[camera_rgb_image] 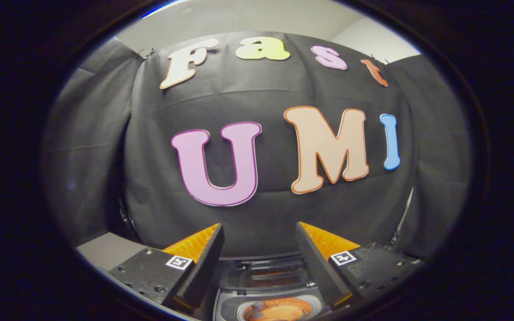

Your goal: Put the clothes into the washing machine and then close the washing machine lid.

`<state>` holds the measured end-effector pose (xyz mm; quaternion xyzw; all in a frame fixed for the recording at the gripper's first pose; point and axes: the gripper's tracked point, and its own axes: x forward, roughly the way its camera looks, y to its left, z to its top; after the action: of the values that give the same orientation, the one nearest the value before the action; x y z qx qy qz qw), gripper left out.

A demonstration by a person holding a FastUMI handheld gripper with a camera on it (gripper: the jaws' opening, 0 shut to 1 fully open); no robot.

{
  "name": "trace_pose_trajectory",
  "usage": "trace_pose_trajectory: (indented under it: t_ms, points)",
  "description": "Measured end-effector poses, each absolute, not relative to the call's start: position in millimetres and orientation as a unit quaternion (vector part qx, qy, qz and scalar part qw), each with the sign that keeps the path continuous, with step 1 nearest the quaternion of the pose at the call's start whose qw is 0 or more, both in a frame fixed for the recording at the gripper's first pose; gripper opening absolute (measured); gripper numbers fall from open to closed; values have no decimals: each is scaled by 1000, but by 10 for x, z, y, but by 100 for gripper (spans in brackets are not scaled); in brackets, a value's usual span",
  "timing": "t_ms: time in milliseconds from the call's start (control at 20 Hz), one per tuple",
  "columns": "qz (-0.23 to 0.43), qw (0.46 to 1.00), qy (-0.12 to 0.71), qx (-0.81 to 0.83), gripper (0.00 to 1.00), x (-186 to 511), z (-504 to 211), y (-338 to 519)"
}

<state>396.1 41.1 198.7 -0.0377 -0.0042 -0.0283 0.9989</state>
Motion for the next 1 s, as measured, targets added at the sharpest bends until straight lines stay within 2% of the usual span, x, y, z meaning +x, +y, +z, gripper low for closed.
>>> trace_pose_trajectory:
  t_ms: [200,550,700,900,1000]
  points:
    - [-31,999,-6,-40,97,4314,1804,326]
    - [-59,995,67,-41,97,4828,879,36]
    - [-72,995,72,-15,97,5004,789,-48]
    - [-85,990,97,-62,97,5142,518,-183]
    - [-85,989,78,-94,98,5180,507,-195]
